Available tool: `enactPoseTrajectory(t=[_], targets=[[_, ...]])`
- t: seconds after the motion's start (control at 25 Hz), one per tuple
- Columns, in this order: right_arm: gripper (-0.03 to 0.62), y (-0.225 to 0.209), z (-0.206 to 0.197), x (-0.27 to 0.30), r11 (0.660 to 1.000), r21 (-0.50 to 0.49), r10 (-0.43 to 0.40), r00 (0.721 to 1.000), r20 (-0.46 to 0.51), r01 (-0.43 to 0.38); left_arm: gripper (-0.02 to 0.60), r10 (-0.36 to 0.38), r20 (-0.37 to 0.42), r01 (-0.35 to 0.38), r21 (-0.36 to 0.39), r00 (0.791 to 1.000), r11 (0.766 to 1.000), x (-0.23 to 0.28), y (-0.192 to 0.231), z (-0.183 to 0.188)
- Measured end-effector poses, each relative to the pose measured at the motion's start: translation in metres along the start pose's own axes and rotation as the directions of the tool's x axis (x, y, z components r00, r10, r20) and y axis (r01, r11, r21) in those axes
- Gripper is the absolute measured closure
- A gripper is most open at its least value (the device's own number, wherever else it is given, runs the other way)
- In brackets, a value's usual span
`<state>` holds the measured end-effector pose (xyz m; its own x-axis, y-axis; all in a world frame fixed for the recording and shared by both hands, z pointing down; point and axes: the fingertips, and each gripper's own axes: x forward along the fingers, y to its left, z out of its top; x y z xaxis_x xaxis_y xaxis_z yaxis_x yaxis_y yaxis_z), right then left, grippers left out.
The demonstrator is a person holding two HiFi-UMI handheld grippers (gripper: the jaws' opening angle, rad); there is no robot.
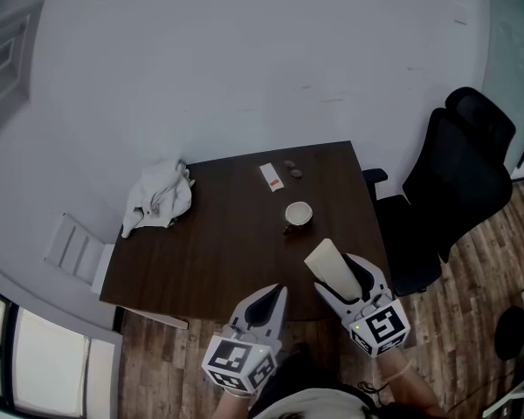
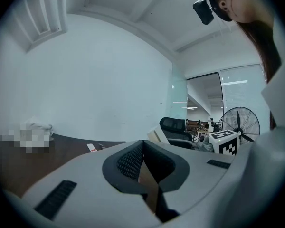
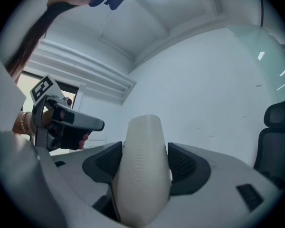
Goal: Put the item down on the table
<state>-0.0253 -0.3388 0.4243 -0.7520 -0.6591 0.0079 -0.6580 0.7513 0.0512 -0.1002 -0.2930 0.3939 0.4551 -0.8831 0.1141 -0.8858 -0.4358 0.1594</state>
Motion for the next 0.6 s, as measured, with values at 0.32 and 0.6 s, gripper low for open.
enactPoseTrajectory(t=[0.32, 0.6], targets=[[0.287, -0.015, -0.038, 0.048, 1.000, -0.023, 0.015, 0.996, -0.086, -0.017, 0.563, 0.007, -0.002, -0.007, -0.002, 1.000, 1.000, 0.021, 0.039, 0.006], [0.287, -0.029, -0.078, 0.079, 0.999, -0.038, 0.015, 0.985, -0.173, -0.021, 0.563, -0.001, -0.001, 0.001, -0.005, 1.000, 1.000, 0.037, 0.061, 0.008]])
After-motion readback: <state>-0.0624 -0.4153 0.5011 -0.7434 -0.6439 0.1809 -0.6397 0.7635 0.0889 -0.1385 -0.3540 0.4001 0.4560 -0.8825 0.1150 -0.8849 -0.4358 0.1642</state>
